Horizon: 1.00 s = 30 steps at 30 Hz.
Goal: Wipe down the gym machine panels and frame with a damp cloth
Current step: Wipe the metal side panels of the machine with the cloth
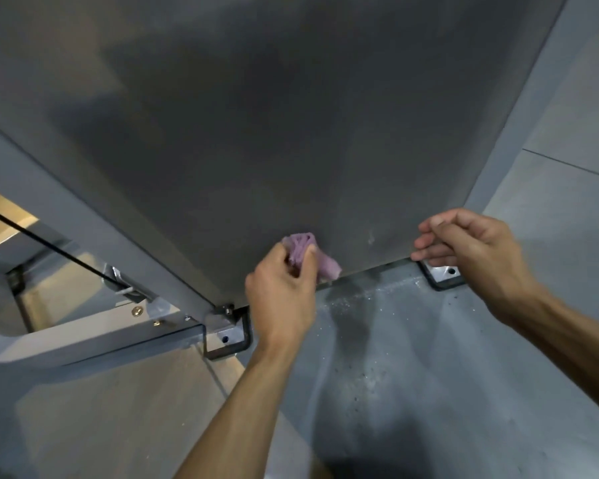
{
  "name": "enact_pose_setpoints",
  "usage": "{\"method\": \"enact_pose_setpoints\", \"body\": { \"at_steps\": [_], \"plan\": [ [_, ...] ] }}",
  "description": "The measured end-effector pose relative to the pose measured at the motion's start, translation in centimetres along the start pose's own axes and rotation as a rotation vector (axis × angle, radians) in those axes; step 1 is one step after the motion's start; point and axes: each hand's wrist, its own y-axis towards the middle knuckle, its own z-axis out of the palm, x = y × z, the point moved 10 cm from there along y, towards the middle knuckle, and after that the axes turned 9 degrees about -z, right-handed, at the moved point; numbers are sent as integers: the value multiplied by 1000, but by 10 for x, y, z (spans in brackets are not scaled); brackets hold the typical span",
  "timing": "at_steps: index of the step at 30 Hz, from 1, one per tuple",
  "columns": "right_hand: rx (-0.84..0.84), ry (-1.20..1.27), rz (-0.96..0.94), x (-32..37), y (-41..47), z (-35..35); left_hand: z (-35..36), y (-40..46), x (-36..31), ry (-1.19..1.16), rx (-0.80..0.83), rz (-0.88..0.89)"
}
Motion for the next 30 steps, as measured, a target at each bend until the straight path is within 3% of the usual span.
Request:
{"method": "enact_pose_setpoints", "body": {
  "at_steps": [5, 10, 14, 18, 25, 30],
  "plan": [
    [19, 10, 33, -6, -2, 0, -65, 3, 62, -56, -202, -153],
    [43, -10, 40, -10, -5, 7, 0, 0, -5, -186, -7, -32],
    [60, -14, 29, -11, -6, 12, 67, -1, -51, -15, 99, 83],
    [64, -4, 19, -17, -8, 10, 77, -3, -62, 107, 72, 148],
    [57, 21, 65, -25, -12, 7, -3, -1, 6, 101, -148, -25],
    [65, 5, 69, -26, -14, 6, 30, 0, -17, 118, -109, 27]
  ]
}}
